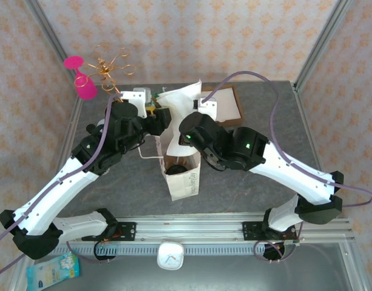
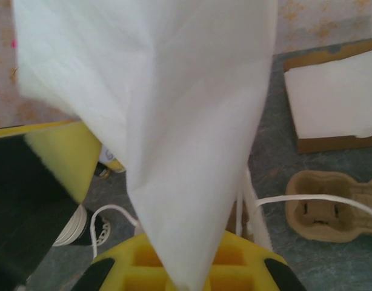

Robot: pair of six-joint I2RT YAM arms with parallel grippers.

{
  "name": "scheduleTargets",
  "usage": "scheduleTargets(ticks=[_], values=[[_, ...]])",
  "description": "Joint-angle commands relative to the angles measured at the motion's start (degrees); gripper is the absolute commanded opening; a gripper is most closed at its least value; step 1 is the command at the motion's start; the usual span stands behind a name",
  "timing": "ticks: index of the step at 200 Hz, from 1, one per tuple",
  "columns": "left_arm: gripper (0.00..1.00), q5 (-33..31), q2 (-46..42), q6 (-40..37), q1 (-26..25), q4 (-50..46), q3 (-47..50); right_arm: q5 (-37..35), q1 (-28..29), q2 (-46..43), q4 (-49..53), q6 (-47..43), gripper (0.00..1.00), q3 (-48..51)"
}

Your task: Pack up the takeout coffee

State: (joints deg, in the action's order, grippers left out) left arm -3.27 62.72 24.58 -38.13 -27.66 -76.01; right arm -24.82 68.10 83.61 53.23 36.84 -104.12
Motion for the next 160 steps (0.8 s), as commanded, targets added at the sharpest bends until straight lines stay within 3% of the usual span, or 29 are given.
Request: scheduleTargets(ticks=[1,46,96,129,160], values=[[0.56,2.2,-1.9,2.2,1.2,1.7,1.5,6.3,0.3,-1.2,-3.8,0.5,0.00,2.3],[0.57,5.4,-0.2,2.4,1.8,0.9,1.3,9.8,-1.5,-1.7,-3.7,1.8,0.00,5.1],[0.57,8.1,3.0,1.9,1.8,0.7,0.3,4.6,-2.1,-0.2,3.9,0.1,0.00,4.0],[0.56,2.4,2.6,2.5,2.5,-1.8,0.7,1.4,-2.3,2.9,6.3,-2.1,0.00,2.3],[0.60,0.2,-0.4,3.2,3.4,-3.5,1.5,3.8,-2.5,4.7,5.2,-4.6,0.00,1.1]])
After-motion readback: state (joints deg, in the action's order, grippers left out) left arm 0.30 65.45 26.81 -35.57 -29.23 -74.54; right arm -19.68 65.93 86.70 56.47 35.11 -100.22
